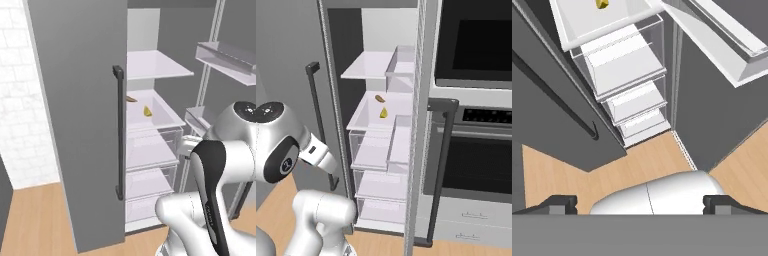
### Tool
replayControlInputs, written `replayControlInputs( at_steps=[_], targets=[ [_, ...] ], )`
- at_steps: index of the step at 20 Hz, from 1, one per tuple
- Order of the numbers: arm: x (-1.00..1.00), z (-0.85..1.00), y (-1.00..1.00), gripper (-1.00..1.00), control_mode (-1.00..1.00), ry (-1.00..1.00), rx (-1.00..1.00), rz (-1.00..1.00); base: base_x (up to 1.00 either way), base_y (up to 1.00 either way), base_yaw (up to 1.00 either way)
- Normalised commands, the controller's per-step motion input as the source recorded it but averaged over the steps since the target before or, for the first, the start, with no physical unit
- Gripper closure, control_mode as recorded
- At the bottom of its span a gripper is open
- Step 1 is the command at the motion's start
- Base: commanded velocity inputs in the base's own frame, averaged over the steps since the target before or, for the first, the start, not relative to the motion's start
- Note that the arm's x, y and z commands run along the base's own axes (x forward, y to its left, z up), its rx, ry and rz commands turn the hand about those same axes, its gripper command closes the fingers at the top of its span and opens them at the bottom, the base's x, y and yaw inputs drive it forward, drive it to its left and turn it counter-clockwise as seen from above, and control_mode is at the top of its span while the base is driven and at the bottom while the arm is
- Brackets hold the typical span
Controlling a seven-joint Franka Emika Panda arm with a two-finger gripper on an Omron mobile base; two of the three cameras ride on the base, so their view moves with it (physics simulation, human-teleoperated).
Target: Grab a lemon wedge from the fridge and one ice cube from the ice bowl, and put them in the glass of lemonade.
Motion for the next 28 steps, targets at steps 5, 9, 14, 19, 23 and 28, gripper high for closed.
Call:
replayControlInputs(
  at_steps=[5, 9, 14, 19, 23, 28],
  targets=[
    [0.0, 0.0, 0.0, -1.0, 1.0, 0.0, 0.0, 0.0, 0.55, -0.03, -0.04],
    [0.0, 0.0, 0.0, -1.0, 1.0, 0.0, 0.0, 0.0, 0.29, -0.14, -0.02],
    [0.0, 0.0, 0.0, -1.0, 1.0, 0.0, 0.0, 0.0, 0.02, -0.32, -0.03],
    [0.0, 0.0, 0.0, -1.0, 1.0, 0.0, 0.0, 0.0, 0.0, -0.36, -0.03],
    [0.0, 0.0, 0.0, -1.0, 1.0, 0.0, 0.0, 0.0, 0.03, -0.25, -0.02],
    [0.0, 0.0, 0.0, -1.0, 1.0, 0.0, 0.0, 0.0, 0.33, 0.0, 0.0]
  ],
)
